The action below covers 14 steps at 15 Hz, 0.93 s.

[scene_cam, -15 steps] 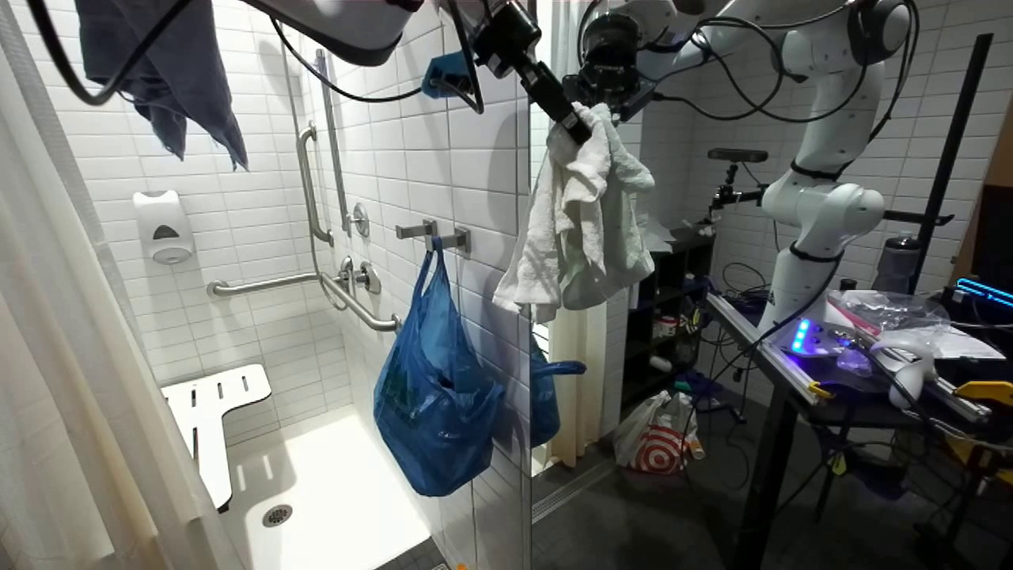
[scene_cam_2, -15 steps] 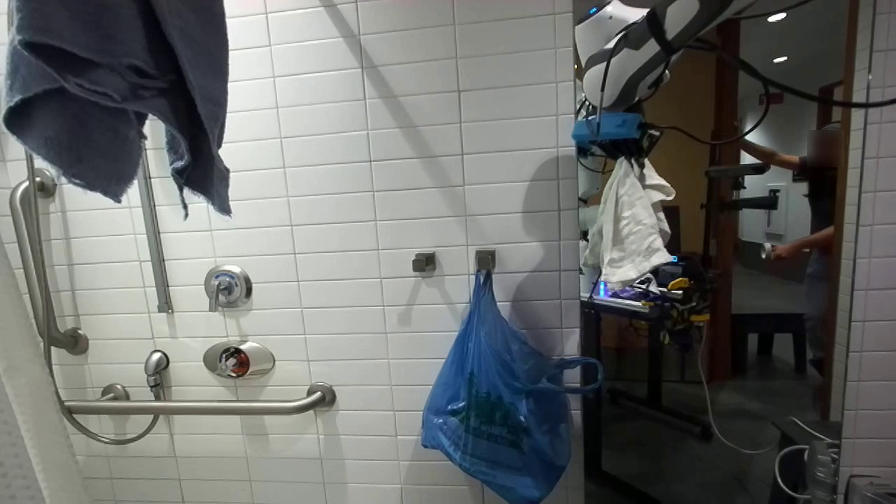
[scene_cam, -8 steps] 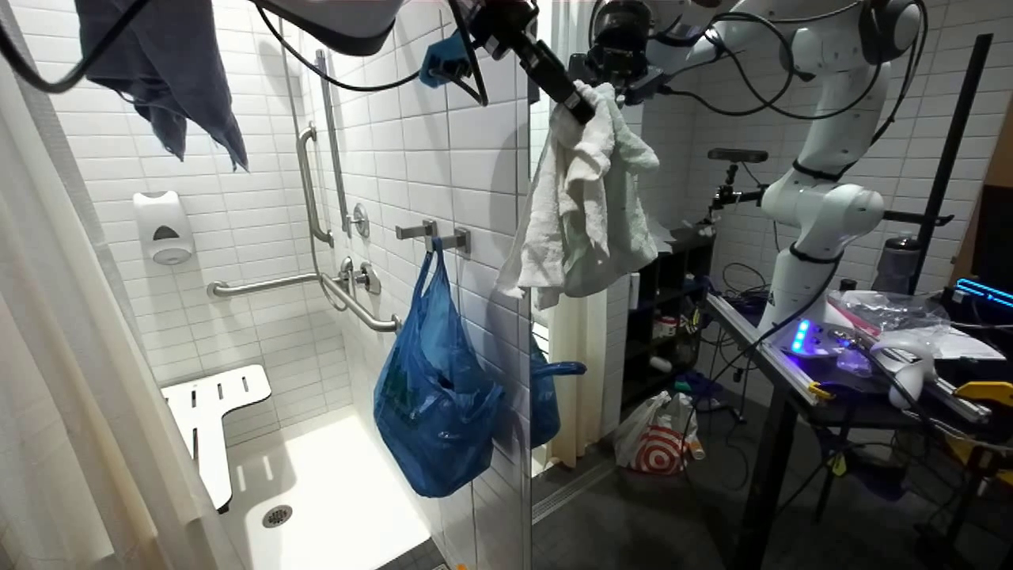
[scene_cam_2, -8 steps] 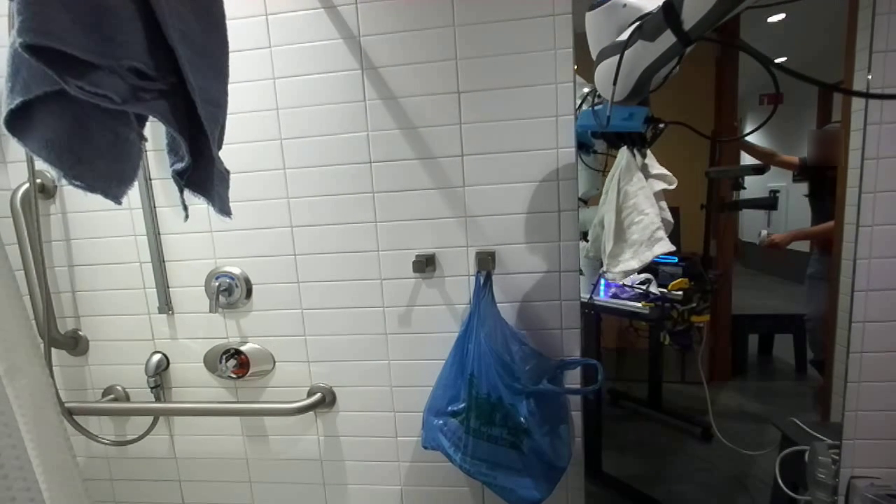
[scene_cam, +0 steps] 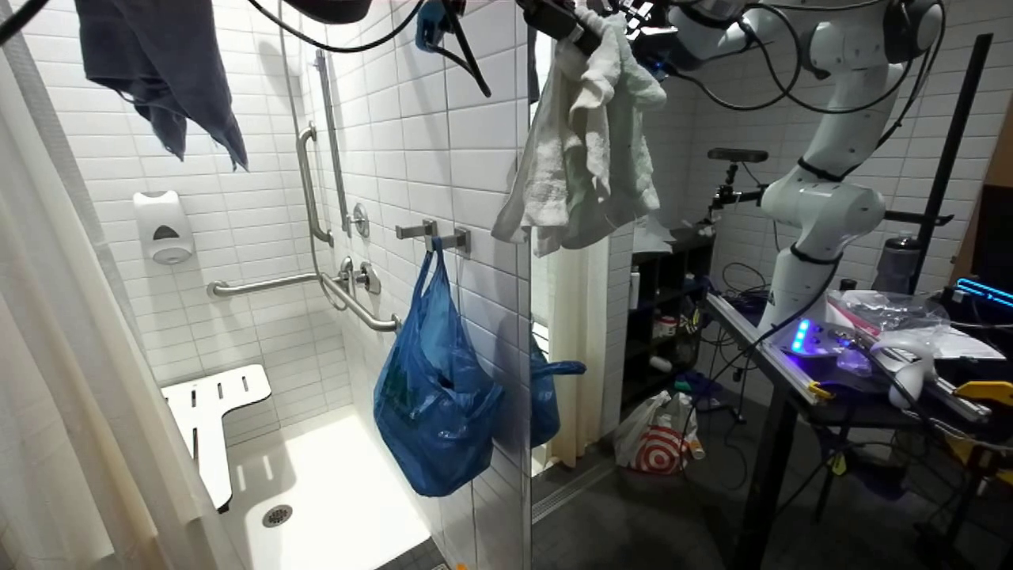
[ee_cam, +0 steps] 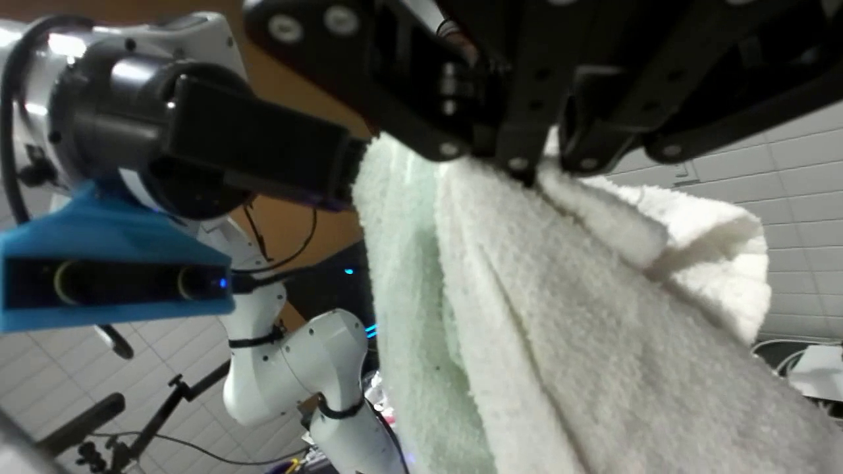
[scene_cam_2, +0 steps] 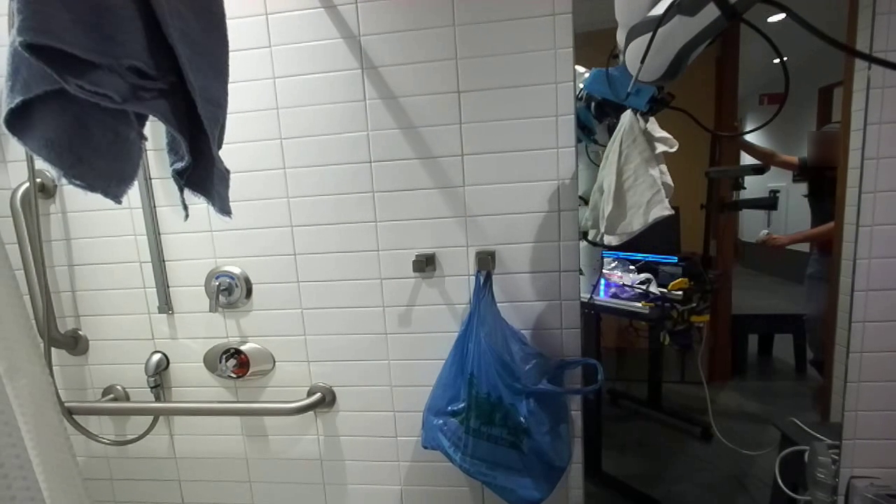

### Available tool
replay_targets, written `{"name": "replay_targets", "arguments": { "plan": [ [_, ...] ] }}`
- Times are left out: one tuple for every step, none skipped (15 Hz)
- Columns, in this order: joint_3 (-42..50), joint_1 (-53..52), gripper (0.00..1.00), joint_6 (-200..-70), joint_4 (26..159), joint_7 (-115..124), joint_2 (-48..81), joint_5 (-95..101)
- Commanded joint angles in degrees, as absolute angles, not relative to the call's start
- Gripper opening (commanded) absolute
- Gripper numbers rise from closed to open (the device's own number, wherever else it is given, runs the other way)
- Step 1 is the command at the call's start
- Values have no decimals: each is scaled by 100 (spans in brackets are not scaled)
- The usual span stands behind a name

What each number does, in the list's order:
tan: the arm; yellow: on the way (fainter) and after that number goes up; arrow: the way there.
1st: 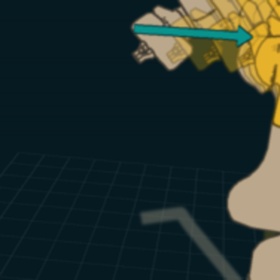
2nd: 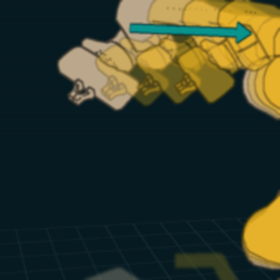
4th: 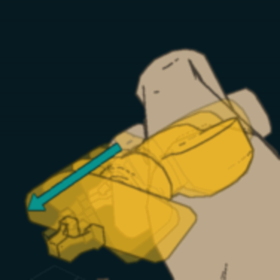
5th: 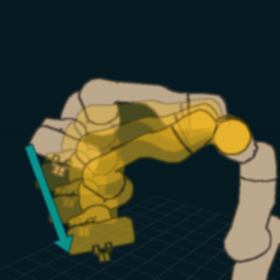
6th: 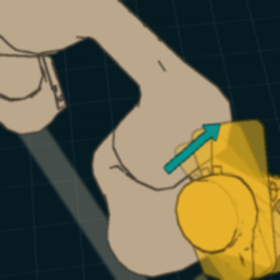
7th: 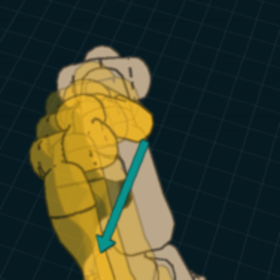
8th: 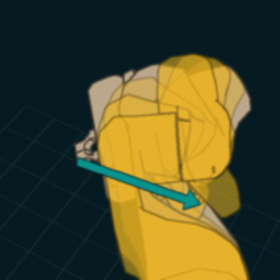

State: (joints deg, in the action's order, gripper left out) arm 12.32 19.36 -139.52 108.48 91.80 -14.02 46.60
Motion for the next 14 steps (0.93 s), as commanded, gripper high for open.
{"name": "replay_targets", "arguments": {
  "plan": [
    [1151, 2186, 1, -14706, 10908, 10321, -1438, 5392],
    [1134, 2243, 1, -14807, 10908, 10703, -1394, 5676],
    [1113, 2290, 1, -14871, 10916, 11103, -1363, 5984],
    [1096, 2324, 1, -14914, 10947, 11534, -1356, 6350],
    [1085, 2341, 1, -14922, 10955, 11973, -1333, 6733],
    [1088, 2334, 1, -14901, 10971, 12407, -1331, 7117],
    [1101, 2308, 1, -14849, 10975, 12857, -1315, 7521],
    [1119, 2273, 1, -14781, 10990, 13305, -1311, 7933],
    [1141, 2229, 1, -14706, 11002, 13742, -1300, 8328],
    [1163, 2180, 1, -14622, 11038, 14169, -1313, 8718],
    [1190, 2125, 1, -14536, 11070, 14614, -1312, 9116],
    [1219, 2067, 1, -14429, 11106, 15014, -1318, 9472],
    [1250, 2007, 1, -14304, 11125, 15426, -1282, 9825],
    [1277, 1940, 1, -14144, 11160, 15793, -1264, 10143]
  ]
}}
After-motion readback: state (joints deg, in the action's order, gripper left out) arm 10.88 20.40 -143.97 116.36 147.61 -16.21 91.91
